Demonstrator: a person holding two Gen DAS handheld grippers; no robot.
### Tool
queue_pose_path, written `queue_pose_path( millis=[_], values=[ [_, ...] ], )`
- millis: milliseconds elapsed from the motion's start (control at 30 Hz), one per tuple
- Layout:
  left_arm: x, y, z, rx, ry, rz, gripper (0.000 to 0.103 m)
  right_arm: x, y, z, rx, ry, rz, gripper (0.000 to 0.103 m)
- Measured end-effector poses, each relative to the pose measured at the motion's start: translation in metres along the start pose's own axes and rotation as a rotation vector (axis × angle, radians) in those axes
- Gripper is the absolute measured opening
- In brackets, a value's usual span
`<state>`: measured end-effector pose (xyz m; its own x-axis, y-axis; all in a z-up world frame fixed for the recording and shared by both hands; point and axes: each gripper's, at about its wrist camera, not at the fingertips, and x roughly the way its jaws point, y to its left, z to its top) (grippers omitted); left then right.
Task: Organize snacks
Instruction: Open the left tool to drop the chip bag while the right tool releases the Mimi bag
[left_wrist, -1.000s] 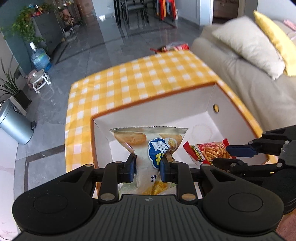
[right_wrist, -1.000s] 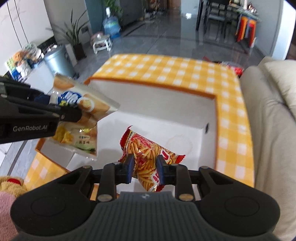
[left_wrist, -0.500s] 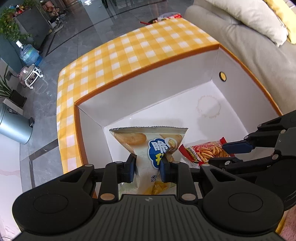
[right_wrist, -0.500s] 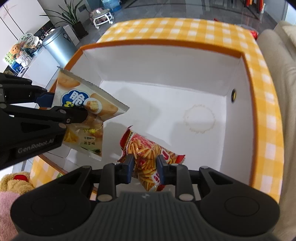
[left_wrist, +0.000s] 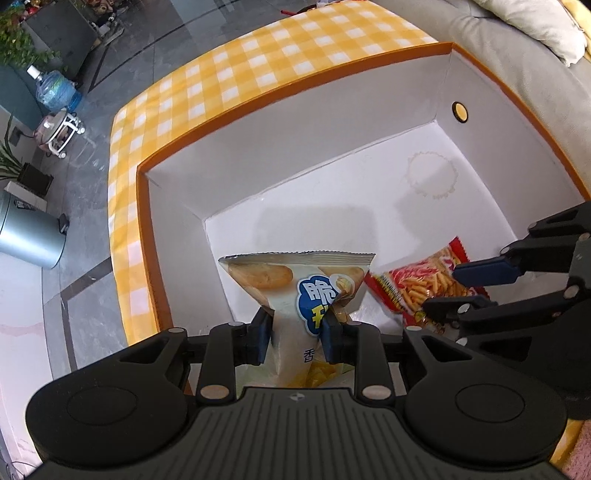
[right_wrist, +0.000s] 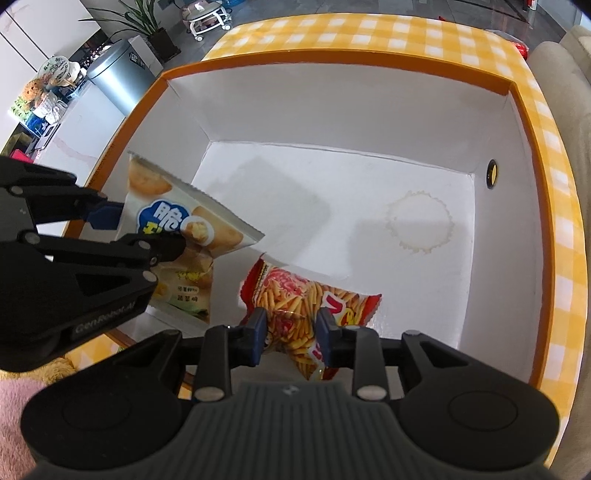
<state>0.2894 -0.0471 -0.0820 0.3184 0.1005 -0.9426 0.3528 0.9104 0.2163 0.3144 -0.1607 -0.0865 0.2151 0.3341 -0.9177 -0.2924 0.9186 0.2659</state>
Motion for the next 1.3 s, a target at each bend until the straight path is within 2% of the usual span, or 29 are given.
queue_pose_path(
  millis=[133, 200, 267, 400, 600, 767, 1067, 1300],
  values=[
    [-0.005, 0.002, -0.003, -0.003, -0.02, 0.009, 0.036, -0.005, 0.001, -0.002, -0.003, -0.009, -0.016, 0.033],
    [-0.009, 0.002, -0.004, 0.003, -0.033, 0.018, 0.039, -0.008, 0.002, -0.003, -0.009, -0.013, -0.023, 0.04],
    [-0.014, 0.001, -0.005, 0.009, -0.058, 0.019, 0.046, -0.01, 0.006, -0.003, -0.021, -0.012, -0.033, 0.046],
    [-0.029, 0.001, -0.01, 0.018, -0.105, 0.022, 0.05, -0.021, 0.013, -0.004, -0.049, -0.036, -0.083, 0.06],
    [-0.058, 0.007, -0.023, -0.012, -0.189, 0.031, 0.058, -0.044, 0.025, -0.008, -0.084, -0.083, -0.131, 0.069],
    [-0.087, 0.012, -0.041, -0.069, -0.265, 0.025, 0.06, -0.069, 0.036, -0.019, -0.107, -0.15, -0.167, 0.072],
    [-0.134, 0.02, -0.077, -0.151, -0.388, 0.002, 0.062, -0.117, 0.05, -0.05, -0.072, -0.267, -0.16, 0.074],
    [-0.154, 0.021, -0.11, -0.216, -0.446, -0.019, 0.064, -0.15, 0.063, -0.086, -0.056, -0.363, -0.148, 0.076]
  ],
)
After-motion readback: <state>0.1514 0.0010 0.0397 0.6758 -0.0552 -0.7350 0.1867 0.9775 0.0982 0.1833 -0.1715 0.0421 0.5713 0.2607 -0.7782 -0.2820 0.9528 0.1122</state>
